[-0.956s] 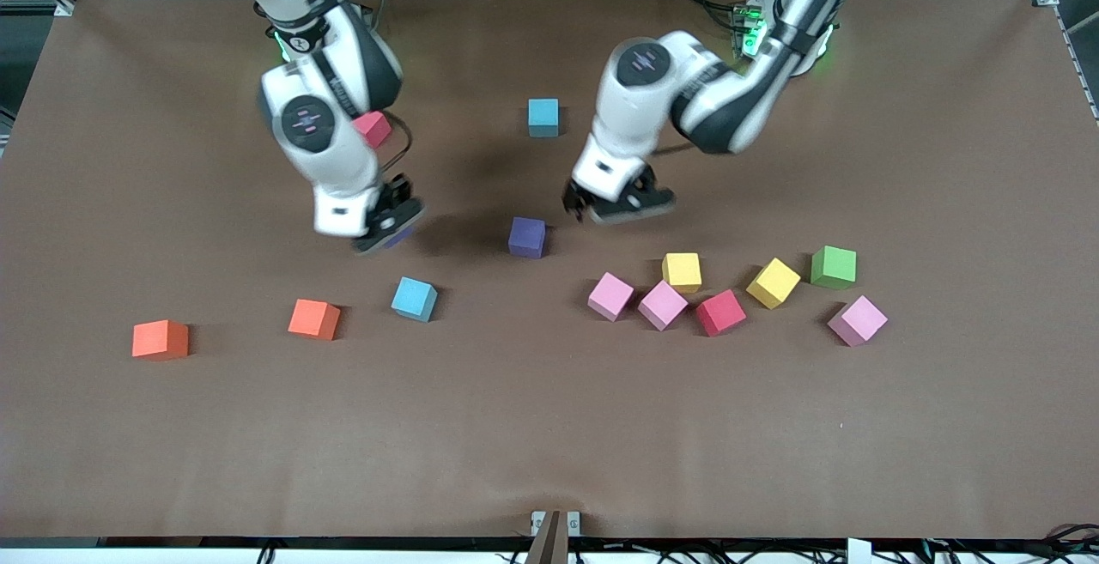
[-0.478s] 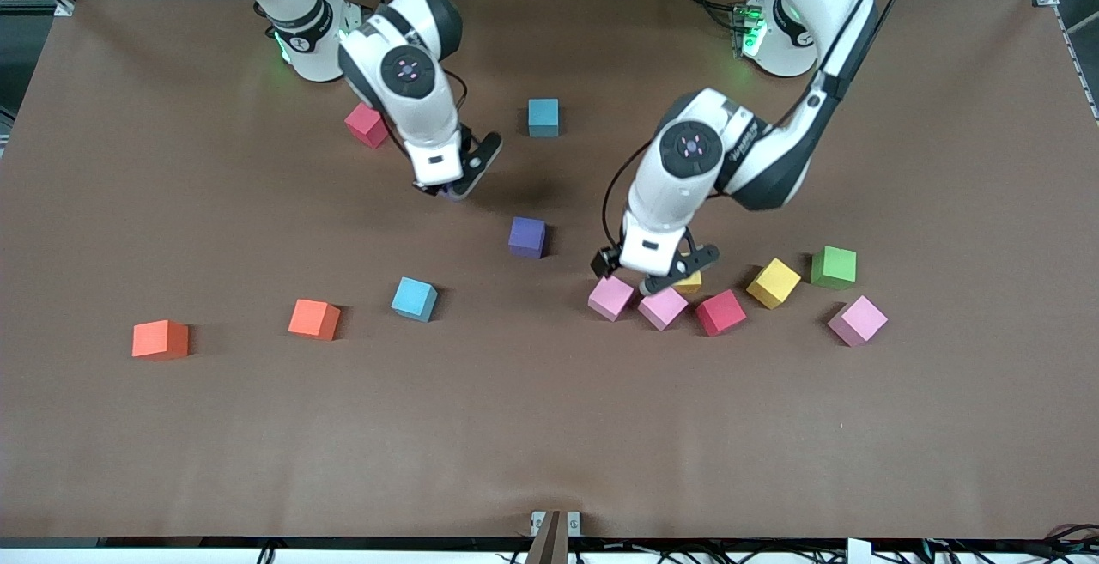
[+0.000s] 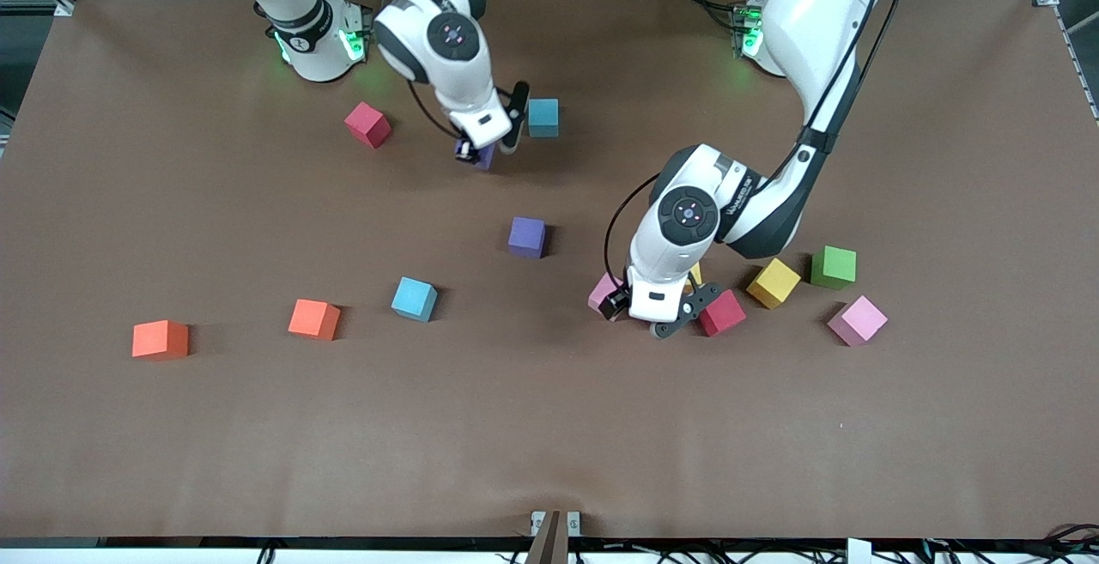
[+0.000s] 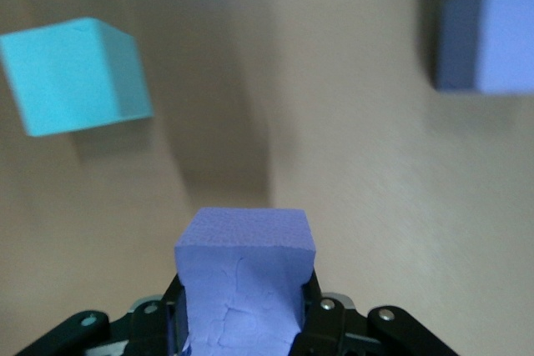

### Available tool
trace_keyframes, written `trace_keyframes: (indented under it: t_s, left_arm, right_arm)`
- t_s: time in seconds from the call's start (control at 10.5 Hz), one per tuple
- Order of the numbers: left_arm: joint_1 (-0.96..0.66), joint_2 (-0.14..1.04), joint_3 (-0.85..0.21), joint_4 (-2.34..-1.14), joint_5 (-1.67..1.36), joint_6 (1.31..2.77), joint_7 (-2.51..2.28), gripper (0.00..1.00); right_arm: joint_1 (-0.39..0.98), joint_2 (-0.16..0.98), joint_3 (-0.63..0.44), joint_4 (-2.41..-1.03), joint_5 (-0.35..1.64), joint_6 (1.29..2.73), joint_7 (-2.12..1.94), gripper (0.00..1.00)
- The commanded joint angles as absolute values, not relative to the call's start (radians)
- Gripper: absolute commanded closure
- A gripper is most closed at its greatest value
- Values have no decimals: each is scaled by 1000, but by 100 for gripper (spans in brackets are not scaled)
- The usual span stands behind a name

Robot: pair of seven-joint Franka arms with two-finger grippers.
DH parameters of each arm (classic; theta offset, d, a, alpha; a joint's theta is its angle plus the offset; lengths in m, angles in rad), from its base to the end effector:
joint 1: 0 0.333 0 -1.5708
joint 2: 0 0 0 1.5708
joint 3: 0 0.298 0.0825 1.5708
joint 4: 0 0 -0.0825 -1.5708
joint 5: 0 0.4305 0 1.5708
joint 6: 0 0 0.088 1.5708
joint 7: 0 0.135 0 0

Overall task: Form number 2 with 11 blocks
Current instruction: 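Carry the purple cube toward teal while the left gripper reaches a pink cube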

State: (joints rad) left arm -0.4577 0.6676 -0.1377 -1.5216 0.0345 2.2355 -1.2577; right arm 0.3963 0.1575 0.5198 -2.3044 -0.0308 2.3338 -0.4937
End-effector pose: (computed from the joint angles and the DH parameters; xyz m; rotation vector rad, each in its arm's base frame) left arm 0.6220 -0.4059 0.2066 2.8935 1.0124 -0.0210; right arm 0.3211 0.4292 0.1976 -2.3418 -2.0356 0.1803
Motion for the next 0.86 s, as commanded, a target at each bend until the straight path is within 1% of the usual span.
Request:
trace_keyframes:
  t_s: [0.0, 0.1, 0.19, 0.48, 0.76]
  left_arm:
    - [-476, 689, -117, -1491, 0, 2210, -1337, 0]
    - [-476, 692, -117, -1493, -2, 2212, -1371, 0]
    - [-477, 709, -117, -1493, -14, 2220, -1396, 0]
    - [-492, 733, -117, -1496, -66, 2293, -1422, 0]
    - [-505, 752, -117, -1494, -75, 2302, -1425, 0]
  right_arm:
    - [399, 152, 571, -2391, -29, 2461, -572, 100]
    - [402, 158, 572, -2426, -31, 2518, -603, 100]
    - [406, 172, 572, -2434, -29, 2534, -606, 100]
    - [425, 207, 574, -2434, -29, 2536, -568, 100]
    - [436, 218, 584, -2431, -29, 2548, -541, 100]
